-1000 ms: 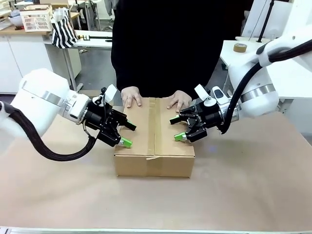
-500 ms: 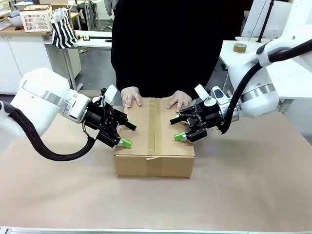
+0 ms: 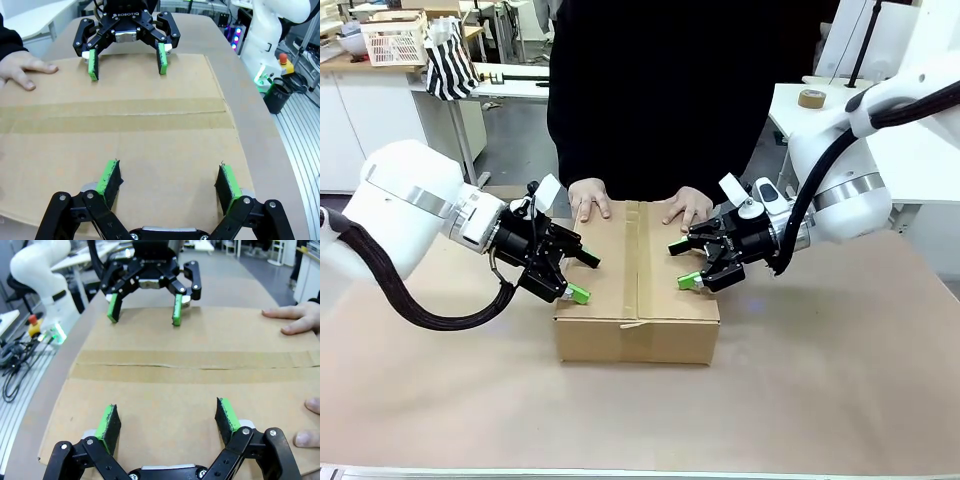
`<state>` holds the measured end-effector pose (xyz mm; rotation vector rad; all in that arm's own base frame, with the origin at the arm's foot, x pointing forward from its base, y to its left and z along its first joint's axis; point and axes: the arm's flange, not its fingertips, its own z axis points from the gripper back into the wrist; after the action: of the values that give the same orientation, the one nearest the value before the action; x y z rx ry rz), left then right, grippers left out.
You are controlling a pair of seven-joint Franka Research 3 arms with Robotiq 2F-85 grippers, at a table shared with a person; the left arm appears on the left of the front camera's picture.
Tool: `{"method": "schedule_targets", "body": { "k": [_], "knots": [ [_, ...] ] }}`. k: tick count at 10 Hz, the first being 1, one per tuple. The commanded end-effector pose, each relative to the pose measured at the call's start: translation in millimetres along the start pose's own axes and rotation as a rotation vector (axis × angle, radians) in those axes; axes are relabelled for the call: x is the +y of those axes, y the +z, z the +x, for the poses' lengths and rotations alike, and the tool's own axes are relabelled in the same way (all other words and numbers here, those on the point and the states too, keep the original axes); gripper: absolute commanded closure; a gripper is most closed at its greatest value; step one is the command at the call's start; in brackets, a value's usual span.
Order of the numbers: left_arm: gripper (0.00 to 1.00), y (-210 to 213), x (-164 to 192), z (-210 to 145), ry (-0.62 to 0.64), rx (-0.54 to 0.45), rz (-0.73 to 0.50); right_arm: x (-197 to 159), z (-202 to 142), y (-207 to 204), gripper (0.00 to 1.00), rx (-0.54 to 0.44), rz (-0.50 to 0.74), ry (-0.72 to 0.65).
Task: Pack the gift set into the box.
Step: Press and hold the closed box until the human finishes sealing it.
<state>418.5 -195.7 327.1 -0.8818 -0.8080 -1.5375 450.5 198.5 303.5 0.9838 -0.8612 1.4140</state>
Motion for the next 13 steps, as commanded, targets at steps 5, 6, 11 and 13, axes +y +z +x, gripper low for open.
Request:
{"method": "schedule_targets", "body": {
  "k": [5, 6, 11, 13],
  "knots": [
    [0.0, -0.5, -1.1, -1.4, 0.01, 0.002, -0.001, 0.1, -0.5, -0.8, 0.0, 0.003, 0.0, 0.0],
    [0.0, -0.5, -1.1, -1.4, 0.01, 0.002, -0.001, 0.1, -0.5, -0.8, 0.0, 0.003, 0.0, 0.0],
    [0.0, -0.5, -1.1, -1.4, 0.01, 0.002, -0.001, 0.1, -0.5, -0.8, 0.0, 0.003, 0.0, 0.0],
    [0.0, -0.5, -1.1, -1.4, 0.01, 0.002, -0.001, 0.1, -0.5, -0.8, 0.0, 0.003, 0.0, 0.0]
  ]
}}
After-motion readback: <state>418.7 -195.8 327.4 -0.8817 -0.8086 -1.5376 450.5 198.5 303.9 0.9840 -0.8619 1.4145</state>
